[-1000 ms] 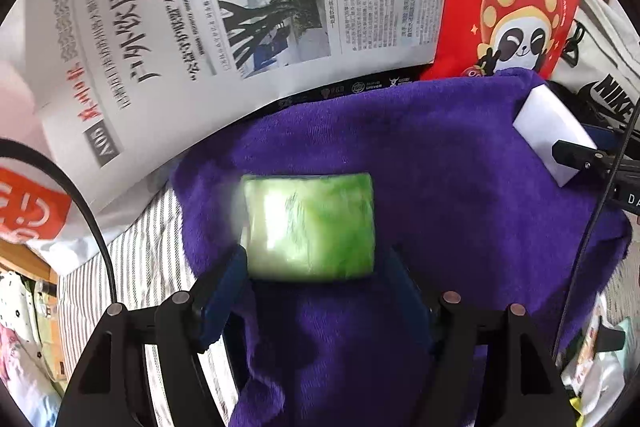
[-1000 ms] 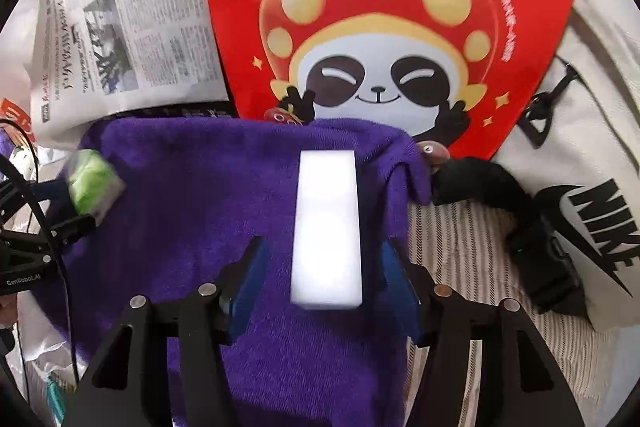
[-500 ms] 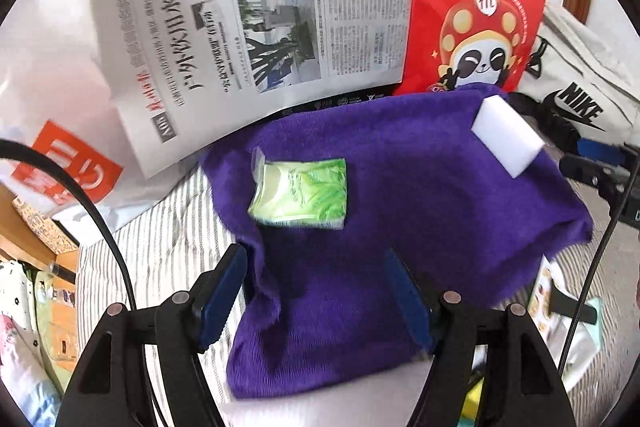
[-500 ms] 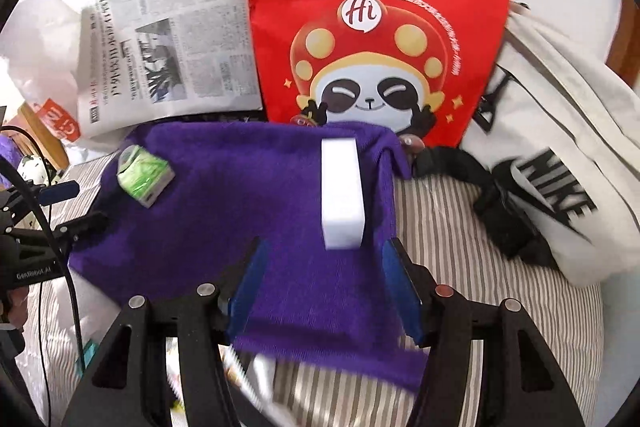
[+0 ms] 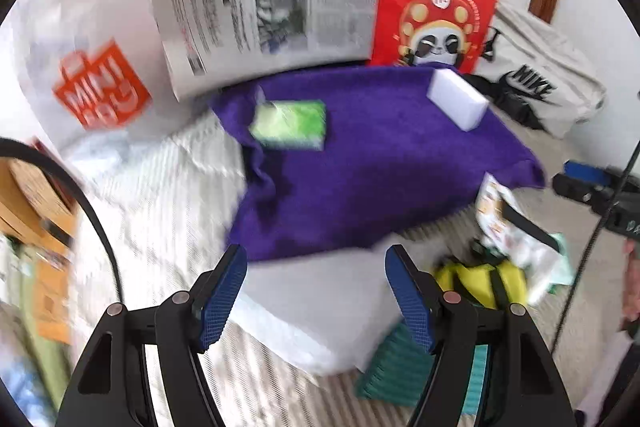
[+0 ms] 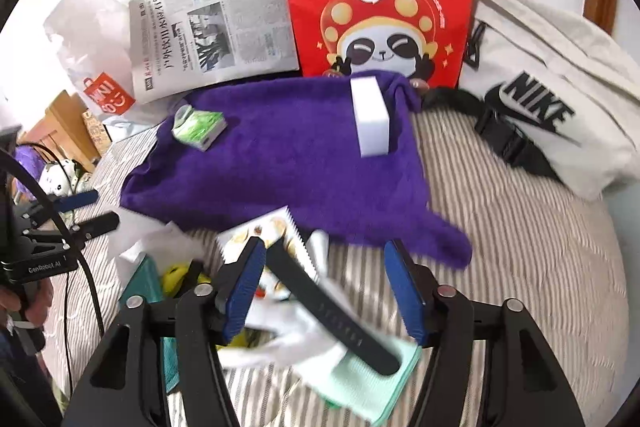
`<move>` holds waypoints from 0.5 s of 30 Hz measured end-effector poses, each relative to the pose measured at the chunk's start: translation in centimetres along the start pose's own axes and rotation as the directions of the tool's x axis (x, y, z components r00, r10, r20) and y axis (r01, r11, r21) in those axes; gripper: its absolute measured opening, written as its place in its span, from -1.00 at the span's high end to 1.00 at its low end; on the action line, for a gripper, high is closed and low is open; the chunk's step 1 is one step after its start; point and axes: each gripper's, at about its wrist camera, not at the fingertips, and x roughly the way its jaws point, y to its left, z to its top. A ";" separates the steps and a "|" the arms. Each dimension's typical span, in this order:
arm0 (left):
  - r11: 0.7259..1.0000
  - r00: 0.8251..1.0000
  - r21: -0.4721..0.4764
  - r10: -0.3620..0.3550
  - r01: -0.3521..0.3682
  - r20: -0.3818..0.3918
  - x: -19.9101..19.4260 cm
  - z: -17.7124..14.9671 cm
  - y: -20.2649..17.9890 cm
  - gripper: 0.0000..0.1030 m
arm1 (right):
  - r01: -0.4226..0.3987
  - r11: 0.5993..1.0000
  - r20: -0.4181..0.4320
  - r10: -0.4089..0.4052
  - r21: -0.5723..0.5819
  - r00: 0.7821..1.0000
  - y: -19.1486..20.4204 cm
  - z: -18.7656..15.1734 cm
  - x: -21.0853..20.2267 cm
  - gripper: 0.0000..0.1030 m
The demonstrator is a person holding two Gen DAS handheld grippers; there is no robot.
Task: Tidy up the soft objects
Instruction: 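Grasp the white textured wipe sheet with the left tool while the right tool returns to the pile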
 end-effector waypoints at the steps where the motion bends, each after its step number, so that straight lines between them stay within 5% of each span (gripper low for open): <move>1: 0.999 0.999 -0.015 -0.041 0.041 -0.011 0.3 -0.4 0.2 -0.36 | -0.005 1.000 -0.001 0.005 0.006 1.000 0.0 -0.4 -0.1 -0.24; 4: 0.995 0.994 -0.043 -0.095 0.092 -0.050 1.8 -1.4 0.0 -0.36 | -0.018 1.000 -0.021 0.018 0.019 1.000 0.2 -1.2 0.2 -0.24; 8: 1.000 0.995 0.006 -0.030 0.031 -0.091 4.4 -1.8 -1.0 -0.36 | -0.005 1.000 -0.033 0.006 0.018 0.999 0.2 -1.8 0.3 -0.24; 15: 0.998 0.992 0.040 -0.050 0.054 -0.113 6.1 -2.0 -2.2 -0.40 | -0.014 0.999 -0.065 0.017 0.037 0.998 -0.4 -2.5 1.0 -0.24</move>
